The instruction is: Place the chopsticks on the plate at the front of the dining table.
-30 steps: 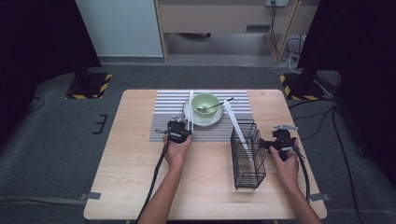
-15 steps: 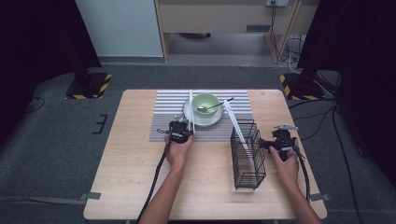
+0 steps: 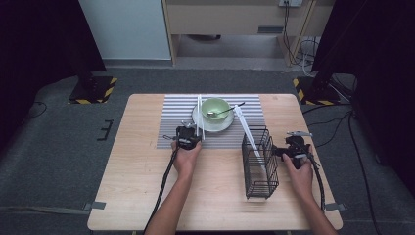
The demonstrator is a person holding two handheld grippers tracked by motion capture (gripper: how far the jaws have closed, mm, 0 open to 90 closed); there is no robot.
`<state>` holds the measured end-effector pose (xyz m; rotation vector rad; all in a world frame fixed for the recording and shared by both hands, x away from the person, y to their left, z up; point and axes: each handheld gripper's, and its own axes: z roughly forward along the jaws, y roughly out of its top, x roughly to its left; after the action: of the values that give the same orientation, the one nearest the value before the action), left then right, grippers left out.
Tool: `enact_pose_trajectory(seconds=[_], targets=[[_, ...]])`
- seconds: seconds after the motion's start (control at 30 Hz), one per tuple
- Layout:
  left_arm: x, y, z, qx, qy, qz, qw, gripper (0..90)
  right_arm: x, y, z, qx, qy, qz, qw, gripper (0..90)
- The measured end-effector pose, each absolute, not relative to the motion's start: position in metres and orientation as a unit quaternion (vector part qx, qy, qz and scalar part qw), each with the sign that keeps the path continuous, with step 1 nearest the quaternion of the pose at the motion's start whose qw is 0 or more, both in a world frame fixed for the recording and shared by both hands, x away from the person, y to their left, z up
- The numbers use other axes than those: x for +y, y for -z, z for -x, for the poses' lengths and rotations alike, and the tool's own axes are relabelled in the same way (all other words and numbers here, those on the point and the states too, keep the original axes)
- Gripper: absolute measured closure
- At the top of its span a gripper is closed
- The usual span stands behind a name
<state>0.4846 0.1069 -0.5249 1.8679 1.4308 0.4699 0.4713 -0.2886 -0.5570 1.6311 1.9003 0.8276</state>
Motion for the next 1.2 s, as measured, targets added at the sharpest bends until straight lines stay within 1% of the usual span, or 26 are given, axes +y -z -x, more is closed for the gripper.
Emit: enact_pose_trajectory(seconds=[0.43, 0.57, 0.83, 1.03, 1.2], targets=[[0.108, 0.525, -0.488, 0.561, -0.178, -0.718, 0.372, 77.1, -0.289, 0.557, -0.471, 0.698, -0.304, -0.599, 0.250, 1.3], [0.107, 0.522, -0.485, 0.557, -0.187, -0.718, 0.373, 74.2, -0.289, 0.557, -0.471, 0.698, -0.304, -0.599, 0.250, 1.4], [0.103, 0.508, -0.475, 0.548, -0.208, -0.714, 0.383, 62.3, -0.288, 0.557, -0.471, 0.697, -0.304, -0.599, 0.250, 1.3], [0.096, 0.511, -0.477, 0.551, -0.219, -0.708, 0.384, 45.3, -0.288, 0.557, -0.471, 0.697, -0.303, -0.600, 0.250, 1.3], [0.093, 0.522, -0.483, 0.555, -0.221, -0.712, 0.371, 40.6, -0.288, 0.557, -0.471, 0.697, -0.303, -0.600, 0.250, 1.3]])
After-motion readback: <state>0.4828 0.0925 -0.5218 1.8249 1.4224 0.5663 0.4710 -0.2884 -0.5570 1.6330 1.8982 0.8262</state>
